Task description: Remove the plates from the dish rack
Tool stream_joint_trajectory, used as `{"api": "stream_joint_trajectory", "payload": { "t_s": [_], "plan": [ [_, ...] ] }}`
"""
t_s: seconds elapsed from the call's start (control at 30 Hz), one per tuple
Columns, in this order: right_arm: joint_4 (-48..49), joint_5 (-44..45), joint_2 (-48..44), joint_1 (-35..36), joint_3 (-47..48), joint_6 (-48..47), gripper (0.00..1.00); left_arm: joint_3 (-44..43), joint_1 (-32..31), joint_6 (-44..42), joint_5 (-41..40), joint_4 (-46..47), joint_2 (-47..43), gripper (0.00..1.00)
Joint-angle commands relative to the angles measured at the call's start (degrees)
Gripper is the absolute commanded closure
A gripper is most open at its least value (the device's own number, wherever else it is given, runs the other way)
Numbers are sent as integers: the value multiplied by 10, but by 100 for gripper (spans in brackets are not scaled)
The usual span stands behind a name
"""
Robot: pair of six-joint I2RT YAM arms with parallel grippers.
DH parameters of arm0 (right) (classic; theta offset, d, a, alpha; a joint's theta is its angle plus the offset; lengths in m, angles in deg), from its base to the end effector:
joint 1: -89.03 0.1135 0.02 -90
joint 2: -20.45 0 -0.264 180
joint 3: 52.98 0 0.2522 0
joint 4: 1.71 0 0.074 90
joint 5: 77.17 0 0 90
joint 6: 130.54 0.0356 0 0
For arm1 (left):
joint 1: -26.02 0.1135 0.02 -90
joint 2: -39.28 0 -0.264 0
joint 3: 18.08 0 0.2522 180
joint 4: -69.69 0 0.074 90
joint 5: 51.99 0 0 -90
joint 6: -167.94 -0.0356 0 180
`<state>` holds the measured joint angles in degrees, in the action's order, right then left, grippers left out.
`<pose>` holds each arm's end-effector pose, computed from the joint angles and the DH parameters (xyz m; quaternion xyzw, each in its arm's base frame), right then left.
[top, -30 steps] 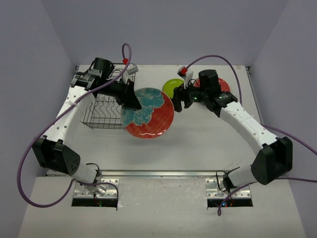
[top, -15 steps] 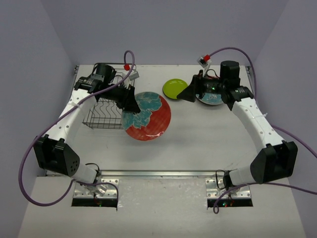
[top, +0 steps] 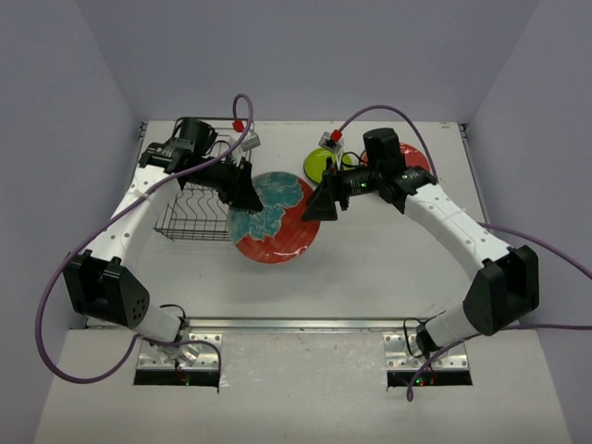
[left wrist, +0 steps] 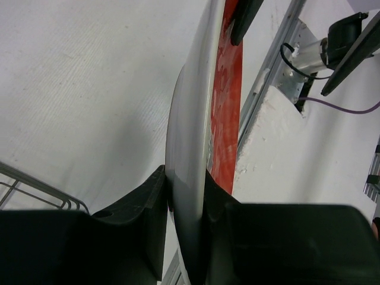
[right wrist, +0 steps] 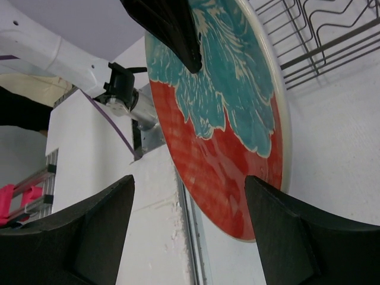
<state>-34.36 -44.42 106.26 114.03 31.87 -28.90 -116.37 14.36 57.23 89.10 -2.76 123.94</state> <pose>0.2869 0.1668 0.3209 -0.3148 0.7420 0.5312 0.2610 0.2788 -0.0858 0.3533 0.3535 0.8023 -0.3949 0.2745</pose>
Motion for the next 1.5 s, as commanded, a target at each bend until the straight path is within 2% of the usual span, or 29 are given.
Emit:
{"api": "stream_joint_trajectory", "payload": {
  "t_s": [0.0,0.43,0.9,1.03,1.13,1.23,1.3,1.37,1.4,1.47],
  "plan": [
    [12,37,20,-4,31,-6,23,-51,-4,-23,116,5,-13,100],
    [9,76,-12,-29,84,-32,24,-42,-4,-46,111,-18,-13,100],
    [1,33,21,-5,41,-47,30,-87,-4,-22,140,-11,0,100],
    [6,15,19,13,17,-40,42,-91,-4,-5,140,10,-2,100],
    [12,-6,19,13,6,-22,66,-82,-4,17,131,47,-8,100],
    [11,-24,21,8,12,5,98,-63,-4,63,93,103,-24,98],
    [17,-37,24,-5,15,30,100,-48,-4,104,40,146,-39,85],
    [28,-52,29,-25,18,64,100,-33,-4,138,-22,186,-57,59],
    [37,-62,31,-38,18,83,100,-26,-4,158,-65,206,-67,41],
    [57,-65,35,-65,12,127,100,-14,-4,187,-138,231,-83,11]
  ]
}}
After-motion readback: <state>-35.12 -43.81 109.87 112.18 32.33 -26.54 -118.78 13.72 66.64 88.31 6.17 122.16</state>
